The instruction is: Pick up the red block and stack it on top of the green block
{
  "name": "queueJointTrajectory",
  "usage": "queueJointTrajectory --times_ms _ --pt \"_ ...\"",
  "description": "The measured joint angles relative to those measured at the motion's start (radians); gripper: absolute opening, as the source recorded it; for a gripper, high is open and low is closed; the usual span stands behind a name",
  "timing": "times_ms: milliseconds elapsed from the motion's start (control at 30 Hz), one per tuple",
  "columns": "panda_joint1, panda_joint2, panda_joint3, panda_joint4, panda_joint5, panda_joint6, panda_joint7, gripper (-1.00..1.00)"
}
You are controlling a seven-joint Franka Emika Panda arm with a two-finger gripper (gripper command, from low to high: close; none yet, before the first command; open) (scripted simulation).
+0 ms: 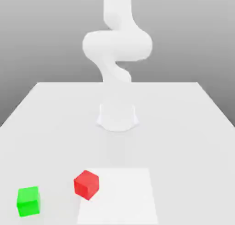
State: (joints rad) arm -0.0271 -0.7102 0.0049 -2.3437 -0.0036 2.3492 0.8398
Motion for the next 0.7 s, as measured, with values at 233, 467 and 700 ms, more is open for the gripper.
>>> queueJointTrajectory --times_ms 233,467,700 --pt "-0.072 0.262 0.006 -0.126 -0.013 0.143 0.117 0.0" --pt "-0.126 0.516 -0.006 -0.249 -0.021 0.281 0.229 0.0" --pt "-0.168 0.769 -0.023 -0.358 0.005 0.427 0.306 0.0"
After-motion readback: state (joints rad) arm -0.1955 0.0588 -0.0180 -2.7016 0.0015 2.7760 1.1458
